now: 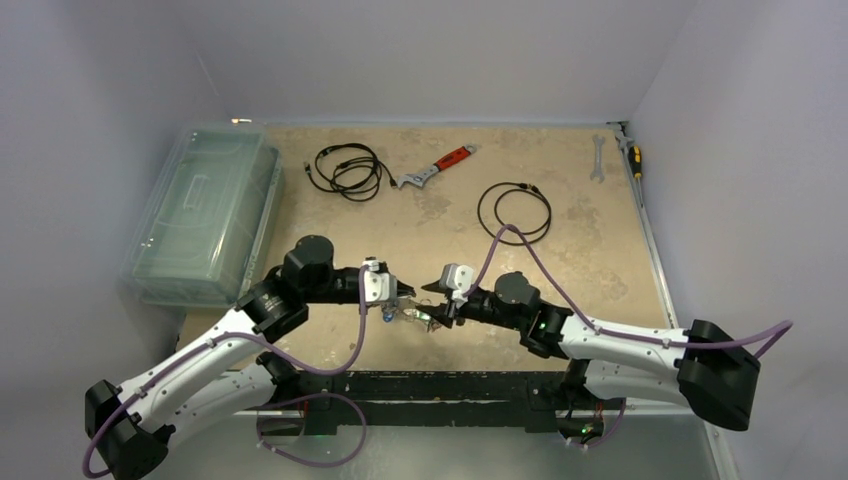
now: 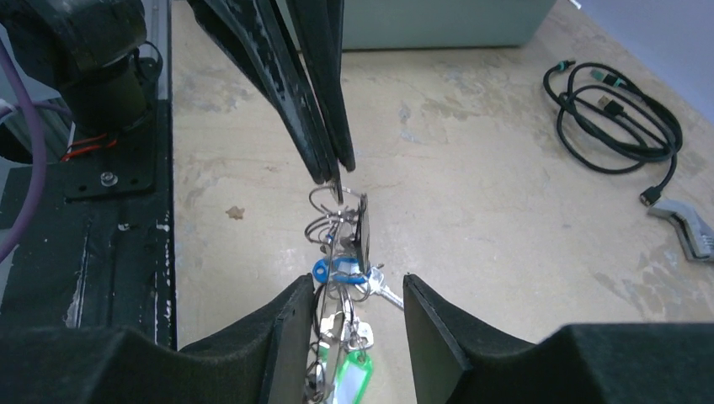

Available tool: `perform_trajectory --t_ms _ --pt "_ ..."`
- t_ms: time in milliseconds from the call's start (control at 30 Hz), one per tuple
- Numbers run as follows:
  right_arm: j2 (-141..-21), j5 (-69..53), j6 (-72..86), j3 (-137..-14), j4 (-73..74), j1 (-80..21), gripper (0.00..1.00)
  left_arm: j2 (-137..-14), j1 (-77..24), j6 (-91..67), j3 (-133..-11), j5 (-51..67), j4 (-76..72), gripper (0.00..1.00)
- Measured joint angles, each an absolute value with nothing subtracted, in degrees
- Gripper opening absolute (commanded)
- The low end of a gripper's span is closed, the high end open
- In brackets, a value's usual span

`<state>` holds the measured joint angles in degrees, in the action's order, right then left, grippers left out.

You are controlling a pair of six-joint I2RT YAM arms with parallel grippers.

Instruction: Put the keys on the keyring

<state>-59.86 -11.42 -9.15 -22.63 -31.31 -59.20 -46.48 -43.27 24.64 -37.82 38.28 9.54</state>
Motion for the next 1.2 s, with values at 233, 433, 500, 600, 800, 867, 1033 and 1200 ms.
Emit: perform_trajectory --t_ms 233,433,500,600,800,867,1033,1200 --pt "-63.6 -11.3 -7.4 -23.7 -30.6 -59.2 0.36 -45.8 -43.3 24.5 -37.8 38.1 6.9 0.0" --pt "-63.6 -11.8 -5.5 -24.2 -30.4 -59.2 0.37 -45.1 -43.3 24.5 -37.8 37.0 6.4 0.0" --pt "-63.0 -12.5 -5.1 -24.3 -30.4 -59.2 0.37 -45.0 -43.3 24.4 -37.8 36.4 6.4 0.0" --pt "-62.5 -13.1 -4.9 -24.5 -30.1 -59.2 0.4 -45.0 -43.3 24.0 -37.8 35.0 6.4 0.0" --pt "-62.6 -13.0 -4.6 -26.1 -26.2 -59.2 0.42 -44.2 -43.3 21.7 -37.7 29.5 6.1 0.29" --pt "-62.6 -12.3 -4.5 -26.8 -24.5 -59.2 0.43 -44.2 -43.3 20.0 -37.7 26.6 5.9 0.36" --pt "-62.6 -9.0 -2.5 -28.1 -19.8 -59.2 0.45 -45.3 -43.3 14.2 -37.7 19.8 6.5 0.43" --pt "-62.6 -5.3 4.6 -28.9 -15.2 -59.2 0.5 -47.2 -43.3 7.4 -37.4 13.1 7.4 0.48"
